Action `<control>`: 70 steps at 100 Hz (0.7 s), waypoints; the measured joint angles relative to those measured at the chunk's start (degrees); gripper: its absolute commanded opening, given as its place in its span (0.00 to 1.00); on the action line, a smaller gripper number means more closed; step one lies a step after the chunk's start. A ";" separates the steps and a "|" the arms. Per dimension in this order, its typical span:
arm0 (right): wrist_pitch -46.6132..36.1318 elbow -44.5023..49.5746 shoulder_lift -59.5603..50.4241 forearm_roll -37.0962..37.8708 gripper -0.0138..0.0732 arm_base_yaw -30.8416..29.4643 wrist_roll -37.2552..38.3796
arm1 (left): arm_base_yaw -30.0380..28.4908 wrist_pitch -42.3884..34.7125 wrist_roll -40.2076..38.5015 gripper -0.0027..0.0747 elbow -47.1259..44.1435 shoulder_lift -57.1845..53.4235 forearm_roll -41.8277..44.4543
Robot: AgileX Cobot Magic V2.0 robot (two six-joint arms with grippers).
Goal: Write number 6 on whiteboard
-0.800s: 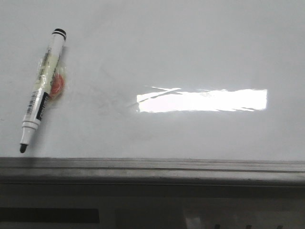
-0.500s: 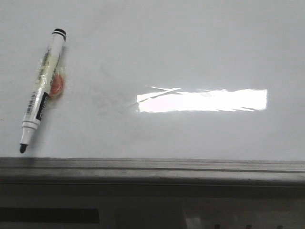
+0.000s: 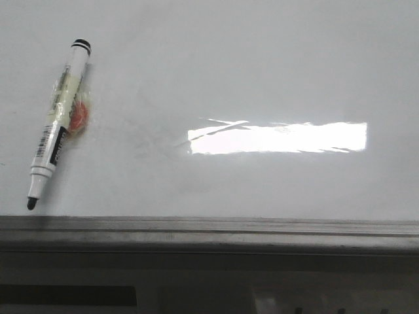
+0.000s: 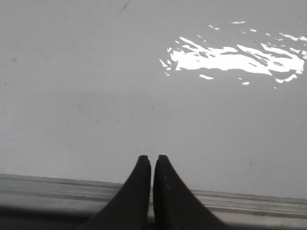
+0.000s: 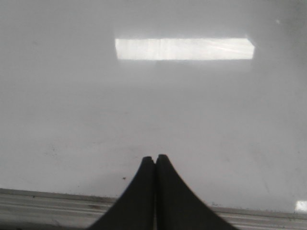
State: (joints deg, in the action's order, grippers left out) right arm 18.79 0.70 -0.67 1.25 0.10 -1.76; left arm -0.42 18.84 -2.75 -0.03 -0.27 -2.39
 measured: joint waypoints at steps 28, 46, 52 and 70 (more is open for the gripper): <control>0.00 0.00 0.00 0.00 0.09 0.00 0.00 | 0.00 -0.34 0.00 0.01 0.00 0.00 0.00; -1.51 0.00 0.00 0.04 0.09 0.00 0.00 | 0.00 -0.79 0.00 0.01 0.00 0.00 0.71; -2.73 0.00 0.00 -0.19 0.09 0.00 0.00 | 0.00 -1.27 0.00 0.01 0.00 0.00 0.96; -6.26 0.00 0.00 -2.38 0.09 0.00 0.00 | 0.00 -2.60 0.00 0.01 0.00 0.00 1.16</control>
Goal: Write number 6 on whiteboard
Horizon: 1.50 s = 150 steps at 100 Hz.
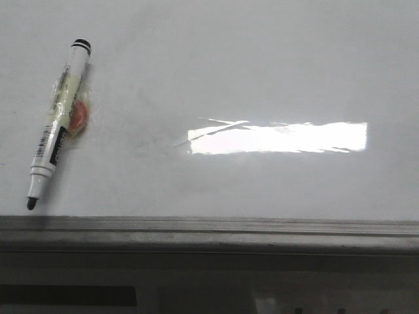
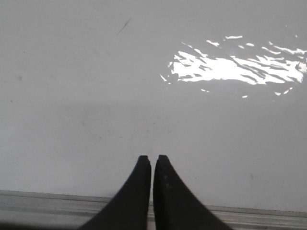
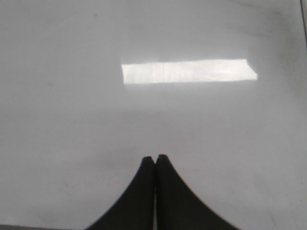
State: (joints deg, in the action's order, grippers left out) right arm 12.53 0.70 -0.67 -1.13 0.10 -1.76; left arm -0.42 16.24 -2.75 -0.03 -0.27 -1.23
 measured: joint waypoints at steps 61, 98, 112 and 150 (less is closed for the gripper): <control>0.00 -0.11 0.12 -2.91 0.09 0.00 0.00 | 0.00 -8.51 0.00 0.01 0.11 0.00 -0.26; 3.91 -6.77 12.78 -5.97 0.09 0.00 0.00 | 0.00 -4.63 0.00 0.04 9.42 9.45 0.20; 3.40 -8.31 14.42 -5.97 0.09 0.00 0.00 | 0.00 -4.96 0.00 0.38 10.70 10.72 0.28; 2.25 -8.52 14.62 -6.06 0.09 0.00 0.00 | 0.00 -10.38 0.00 0.54 9.73 10.72 -2.03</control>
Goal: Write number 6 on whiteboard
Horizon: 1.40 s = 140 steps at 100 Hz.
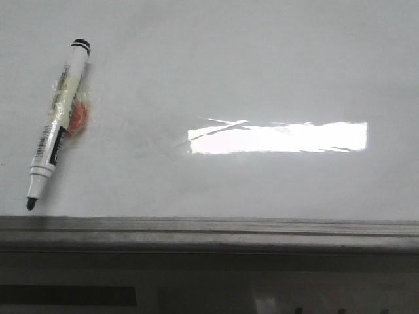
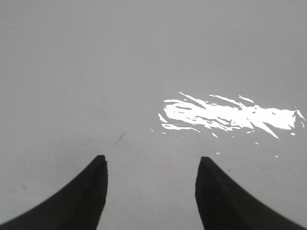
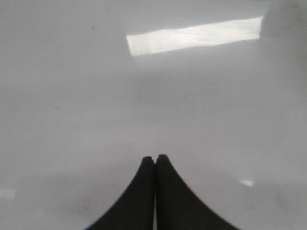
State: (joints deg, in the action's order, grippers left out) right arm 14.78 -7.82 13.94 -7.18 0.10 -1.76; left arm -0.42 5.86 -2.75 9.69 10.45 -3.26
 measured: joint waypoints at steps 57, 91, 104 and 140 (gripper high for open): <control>0.00 0.00 0.00 -0.12 0.09 0.00 0.00 | 25.87 -4.84 0.00 0.54 2.25 15.20 -0.13; 0.00 0.00 0.00 -0.12 0.09 0.00 0.00 | 41.59 -13.56 0.00 0.54 3.68 31.98 -3.40; 0.00 0.00 0.00 -0.12 0.09 0.00 0.00 | 44.80 -17.77 0.00 0.54 3.68 36.80 -4.80; -0.08 0.00 0.00 -0.71 0.09 0.00 0.00 | 45.92 -25.16 0.00 0.47 3.92 46.18 -8.39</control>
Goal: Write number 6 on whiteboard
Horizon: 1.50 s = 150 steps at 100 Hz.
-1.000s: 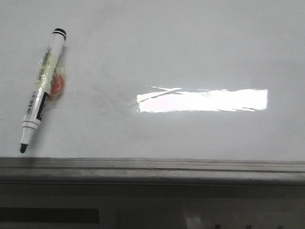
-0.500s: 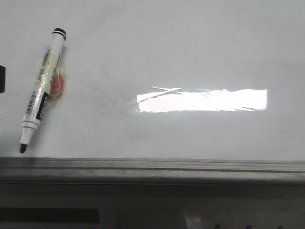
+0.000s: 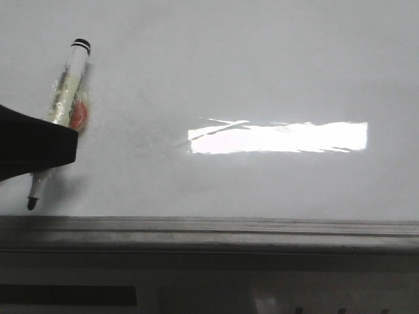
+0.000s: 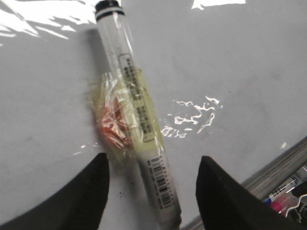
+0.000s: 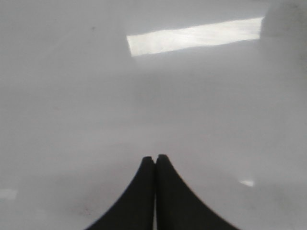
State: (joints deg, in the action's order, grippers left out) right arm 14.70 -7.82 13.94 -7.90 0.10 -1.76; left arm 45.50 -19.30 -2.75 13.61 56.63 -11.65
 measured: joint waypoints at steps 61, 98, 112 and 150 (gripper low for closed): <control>4.48 -3.91 4.12 0.83 0.09 17.01 0.00 | 0.48 -3.82 0.00 0.01 0.65 4.69 1.18; 5.07 -16.39 20.36 1.20 0.24 34.55 0.00 | 5.32 -6.01 0.00 0.01 0.46 3.18 15.10; 4.22 -21.48 28.57 1.20 0.52 42.37 0.00 | 5.32 -6.85 0.00 0.01 0.46 3.05 19.94; -3.15 -30.11 42.69 1.20 0.56 52.86 0.00 | 5.32 -11.56 0.00 0.01 0.46 3.05 28.24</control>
State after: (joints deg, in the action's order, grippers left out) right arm 11.55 -37.93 56.63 -6.70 52.96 -1.76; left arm 50.83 -30.86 -2.75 14.07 59.68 16.58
